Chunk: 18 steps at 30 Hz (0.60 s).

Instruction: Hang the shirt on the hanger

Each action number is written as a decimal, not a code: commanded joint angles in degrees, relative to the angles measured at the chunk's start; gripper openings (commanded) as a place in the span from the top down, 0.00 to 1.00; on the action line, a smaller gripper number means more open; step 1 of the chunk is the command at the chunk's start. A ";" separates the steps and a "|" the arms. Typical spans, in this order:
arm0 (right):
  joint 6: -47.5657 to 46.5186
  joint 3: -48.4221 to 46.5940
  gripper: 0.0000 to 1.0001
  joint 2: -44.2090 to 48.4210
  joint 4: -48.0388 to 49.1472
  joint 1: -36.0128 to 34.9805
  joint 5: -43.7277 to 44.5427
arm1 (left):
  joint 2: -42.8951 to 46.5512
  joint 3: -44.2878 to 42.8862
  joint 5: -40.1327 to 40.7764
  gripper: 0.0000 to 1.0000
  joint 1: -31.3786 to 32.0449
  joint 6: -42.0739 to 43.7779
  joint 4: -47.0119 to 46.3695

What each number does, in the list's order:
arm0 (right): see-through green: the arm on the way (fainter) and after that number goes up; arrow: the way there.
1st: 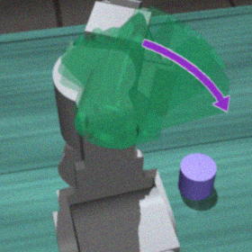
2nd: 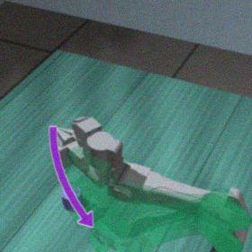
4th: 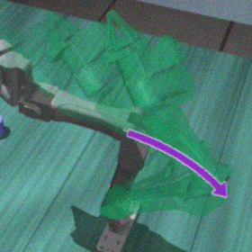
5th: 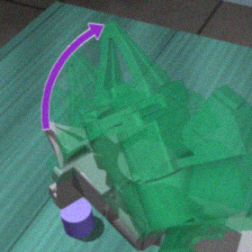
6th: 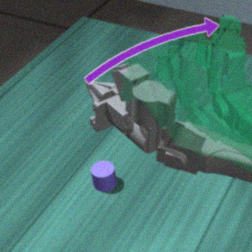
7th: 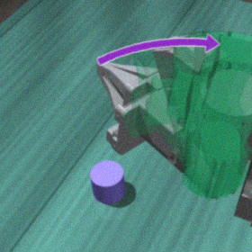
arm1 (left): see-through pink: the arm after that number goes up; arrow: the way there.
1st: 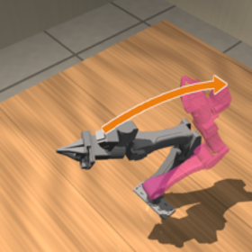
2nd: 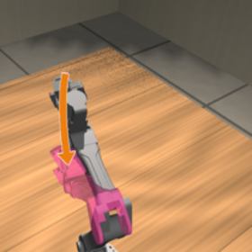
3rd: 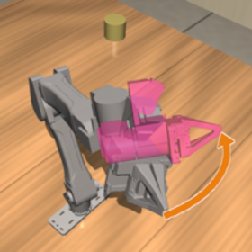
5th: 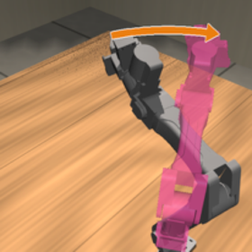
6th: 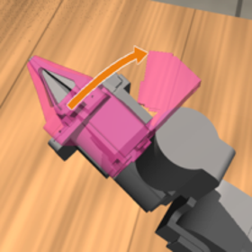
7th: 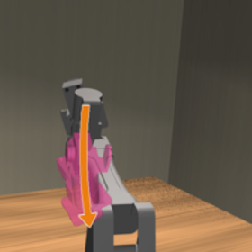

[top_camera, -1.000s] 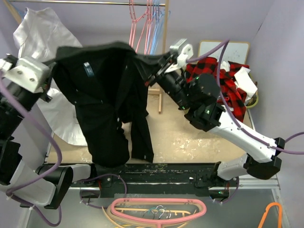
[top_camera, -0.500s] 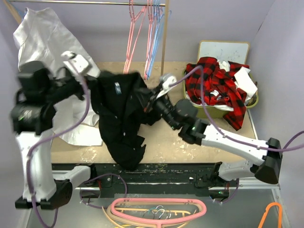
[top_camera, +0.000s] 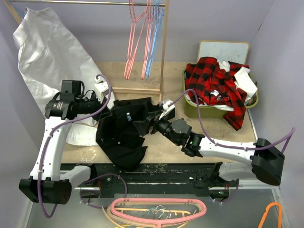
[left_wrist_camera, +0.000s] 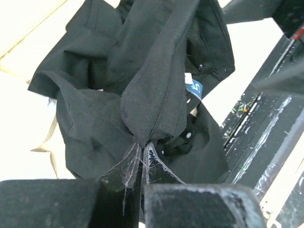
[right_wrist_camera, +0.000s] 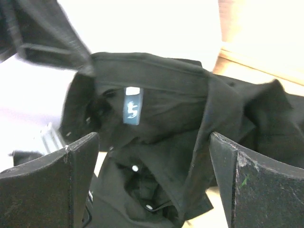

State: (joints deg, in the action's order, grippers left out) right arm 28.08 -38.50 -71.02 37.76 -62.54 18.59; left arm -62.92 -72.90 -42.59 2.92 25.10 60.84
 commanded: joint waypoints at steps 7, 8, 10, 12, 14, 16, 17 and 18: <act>-13.80 -1.98 0.00 -1.23 11.19 10.58 -32.66 | 0.65 -1.28 11.82 1.00 0.69 1.24 -4.59; -16.66 -1.95 0.00 -0.76 11.94 11.17 -31.10 | 0.91 -2.11 12.53 1.00 0.69 1.72 -3.95; -24.70 -2.93 0.00 -0.93 12.41 11.30 -29.53 | 1.43 -3.89 13.23 1.00 0.69 2.90 -2.47; -32.49 -5.23 0.00 -2.01 11.33 11.30 -31.42 | 1.80 -5.87 13.42 1.00 0.77 3.80 -0.89; -38.49 -9.00 0.00 -3.77 7.79 11.62 -35.08 | 1.91 -7.51 13.43 1.00 0.77 4.31 0.56; -41.83 -13.49 0.00 -6.25 3.22 12.61 -40.96 | 2.00 -8.93 12.63 1.00 0.85 4.74 1.91; -42.67 -16.52 0.00 -7.94 1.20 13.14 -43.48 | 2.09 -9.45 12.36 1.00 0.86 4.71 2.29; -43.02 -18.37 0.00 -9.49 -0.73 13.49 -46.08 | 2.16 -9.96 12.04 1.00 0.86 4.57 2.53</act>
State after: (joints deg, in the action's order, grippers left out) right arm -4.40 -47.62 -76.60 42.09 -50.43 -15.62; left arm -62.13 -79.13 -29.74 3.42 28.14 61.56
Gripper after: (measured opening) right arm 0.998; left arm 0.008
